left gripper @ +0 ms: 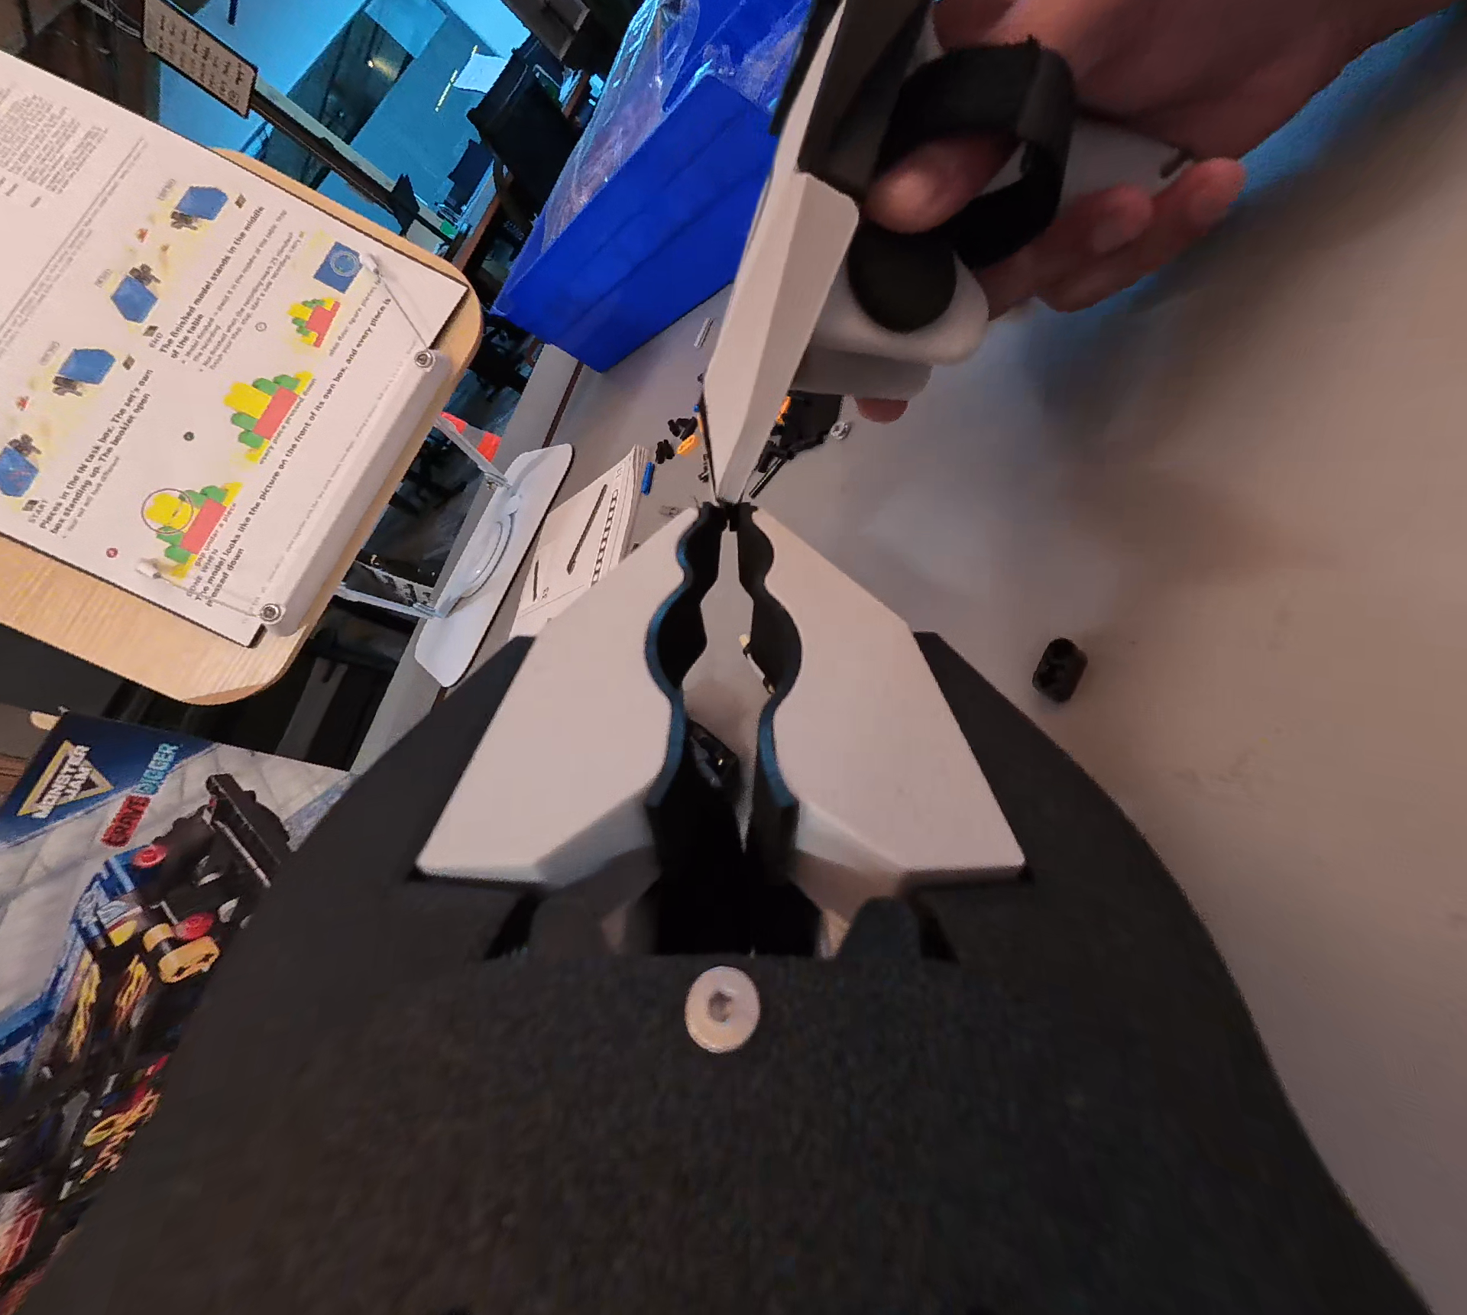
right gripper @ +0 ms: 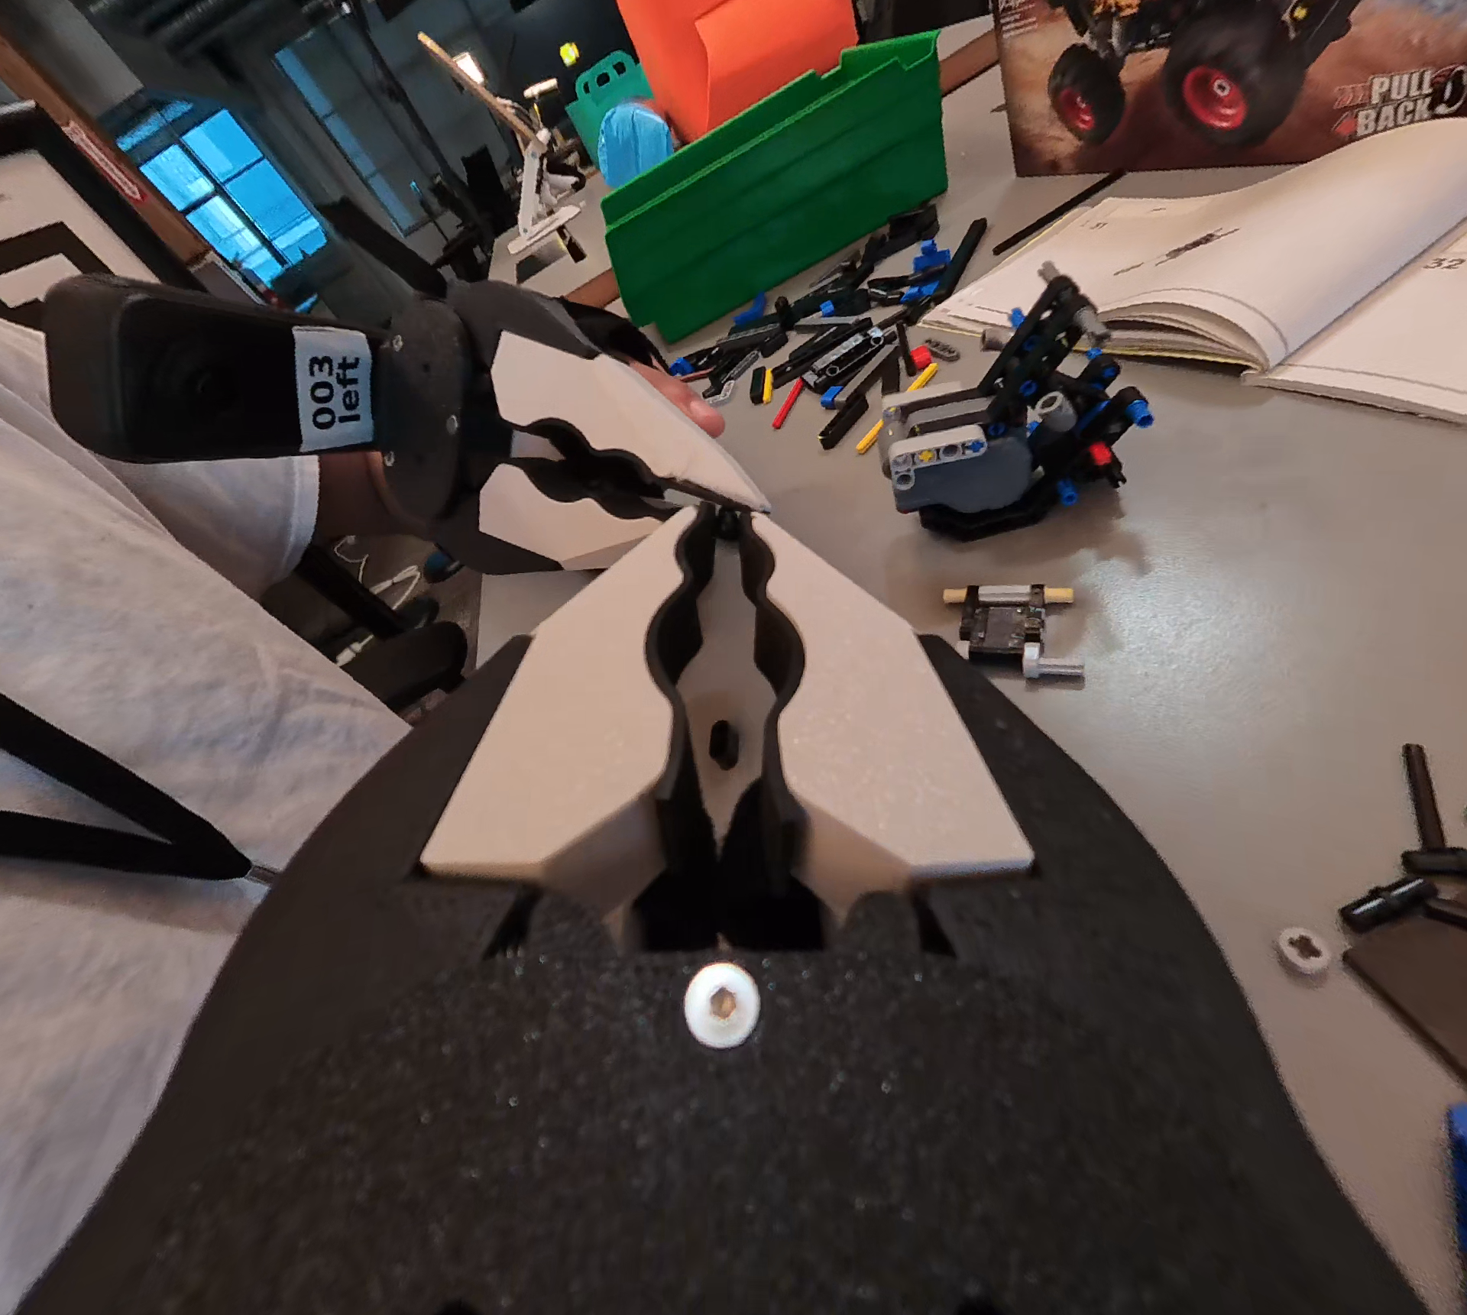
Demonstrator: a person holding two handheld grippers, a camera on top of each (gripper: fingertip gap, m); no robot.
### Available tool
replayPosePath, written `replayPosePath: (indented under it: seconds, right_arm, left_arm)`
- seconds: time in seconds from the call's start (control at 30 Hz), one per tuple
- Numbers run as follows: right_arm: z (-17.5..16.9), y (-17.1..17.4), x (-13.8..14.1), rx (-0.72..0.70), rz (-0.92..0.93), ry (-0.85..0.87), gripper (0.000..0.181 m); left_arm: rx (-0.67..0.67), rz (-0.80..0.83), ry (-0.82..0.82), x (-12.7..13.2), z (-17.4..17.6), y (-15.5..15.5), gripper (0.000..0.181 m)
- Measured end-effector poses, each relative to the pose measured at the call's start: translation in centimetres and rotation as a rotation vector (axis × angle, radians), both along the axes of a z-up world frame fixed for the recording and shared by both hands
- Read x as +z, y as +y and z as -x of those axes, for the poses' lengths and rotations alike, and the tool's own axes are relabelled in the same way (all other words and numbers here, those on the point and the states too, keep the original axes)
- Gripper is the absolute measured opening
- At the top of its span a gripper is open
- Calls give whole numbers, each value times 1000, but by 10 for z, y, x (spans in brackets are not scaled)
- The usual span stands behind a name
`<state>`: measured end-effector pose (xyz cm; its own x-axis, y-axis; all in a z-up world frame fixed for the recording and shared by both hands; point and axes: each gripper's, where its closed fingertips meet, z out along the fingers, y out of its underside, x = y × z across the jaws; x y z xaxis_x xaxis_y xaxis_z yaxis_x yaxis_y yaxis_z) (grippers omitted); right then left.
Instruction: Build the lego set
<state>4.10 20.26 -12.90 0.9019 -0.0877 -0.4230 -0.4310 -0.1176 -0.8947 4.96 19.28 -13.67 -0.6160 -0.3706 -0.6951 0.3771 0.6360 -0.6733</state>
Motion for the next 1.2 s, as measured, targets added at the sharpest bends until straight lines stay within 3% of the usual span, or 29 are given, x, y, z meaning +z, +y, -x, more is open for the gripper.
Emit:
replayPosePath:
  seconds: [0.37, 1.2]
  right_arm:
    - [3, -3, 13, 22, -86, 65, 4]
    - [2, -3, 4, 27, -54, 78, 4]
  left_arm:
    - [-1, 61, -63, 13, 4, -2, 4]
    - [10, -69, -203, 6, 2, 1, 2]
